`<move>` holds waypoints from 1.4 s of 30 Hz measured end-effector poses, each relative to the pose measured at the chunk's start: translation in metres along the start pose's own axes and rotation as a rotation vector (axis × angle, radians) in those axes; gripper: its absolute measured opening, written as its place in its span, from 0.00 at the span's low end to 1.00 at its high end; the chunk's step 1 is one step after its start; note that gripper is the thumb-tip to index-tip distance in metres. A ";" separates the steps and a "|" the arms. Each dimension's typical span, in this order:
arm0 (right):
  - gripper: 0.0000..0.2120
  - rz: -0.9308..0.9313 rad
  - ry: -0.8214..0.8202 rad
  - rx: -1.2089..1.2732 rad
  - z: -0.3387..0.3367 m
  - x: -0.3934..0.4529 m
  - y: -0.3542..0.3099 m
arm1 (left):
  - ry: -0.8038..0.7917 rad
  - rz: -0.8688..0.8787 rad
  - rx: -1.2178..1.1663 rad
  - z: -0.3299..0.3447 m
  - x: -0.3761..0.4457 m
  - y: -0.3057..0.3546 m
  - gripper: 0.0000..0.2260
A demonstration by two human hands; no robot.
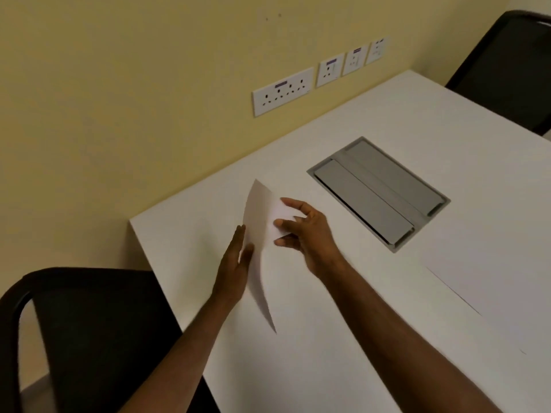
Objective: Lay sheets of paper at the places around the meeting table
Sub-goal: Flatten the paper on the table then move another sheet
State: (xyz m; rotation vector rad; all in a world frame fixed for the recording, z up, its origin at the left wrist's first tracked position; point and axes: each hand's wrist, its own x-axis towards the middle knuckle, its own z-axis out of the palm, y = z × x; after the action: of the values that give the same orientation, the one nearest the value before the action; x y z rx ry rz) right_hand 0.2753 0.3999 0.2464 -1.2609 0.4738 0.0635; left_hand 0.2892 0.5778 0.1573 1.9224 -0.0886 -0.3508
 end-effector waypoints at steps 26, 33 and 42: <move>0.24 0.014 0.544 -0.829 -0.094 0.042 0.122 | -0.256 0.148 1.168 0.026 0.002 -0.135 0.34; 0.19 -0.147 0.657 -0.762 -0.105 0.004 0.106 | -0.218 0.191 1.210 0.031 0.005 -0.118 0.30; 0.23 -0.255 0.615 -1.056 -0.136 -0.061 0.039 | -0.057 0.661 0.908 0.059 0.024 0.018 0.33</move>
State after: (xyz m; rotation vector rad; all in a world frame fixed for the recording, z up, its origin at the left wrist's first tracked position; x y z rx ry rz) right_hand 0.1660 0.2993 0.2039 -2.3915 0.8518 -0.3445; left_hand 0.2967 0.5123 0.1493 2.6016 -1.0417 0.1231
